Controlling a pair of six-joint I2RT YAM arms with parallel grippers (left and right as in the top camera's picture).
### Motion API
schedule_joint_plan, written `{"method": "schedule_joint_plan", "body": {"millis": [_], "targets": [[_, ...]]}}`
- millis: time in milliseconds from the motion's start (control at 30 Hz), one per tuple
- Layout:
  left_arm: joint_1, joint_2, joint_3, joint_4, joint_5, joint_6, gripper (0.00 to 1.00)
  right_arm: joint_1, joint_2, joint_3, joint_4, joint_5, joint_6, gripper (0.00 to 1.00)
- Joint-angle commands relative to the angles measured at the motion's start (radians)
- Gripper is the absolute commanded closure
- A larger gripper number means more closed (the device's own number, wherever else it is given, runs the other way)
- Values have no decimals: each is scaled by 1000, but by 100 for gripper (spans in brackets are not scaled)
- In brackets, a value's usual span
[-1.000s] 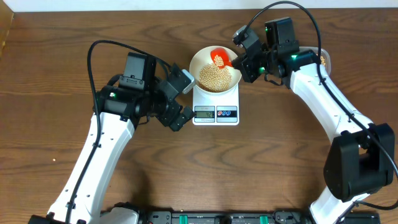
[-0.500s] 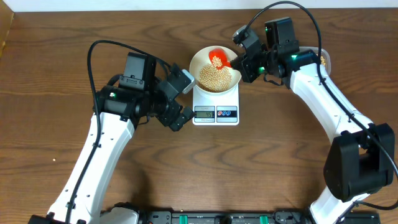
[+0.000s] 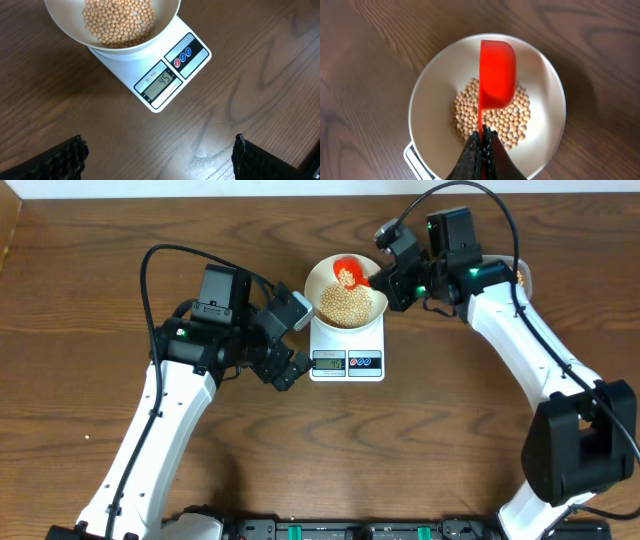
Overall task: Scoop item into bowl and weigh 50g on scale
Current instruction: 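Tilt the scoop with the right gripper to pour beans into bowl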
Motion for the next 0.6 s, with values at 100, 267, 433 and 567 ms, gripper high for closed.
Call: {"method": "schedule_joint_plan", "body": {"millis": [100,267,433,567], "targets": [[-2,-9,20,-3,-2,-9,6,-21,-62,9,4,-74,42,99],[-2,-9,19,-3,-2,-9,6,-22,-62,9,5,-75,13,99],[-2,-9,20,-3,-2,-9,6,-22,-62,9,5,-70,-28,99],[-2,-9,19,-3,-2,-9,5,-20,-62,9,5,-39,-47,99]]}}
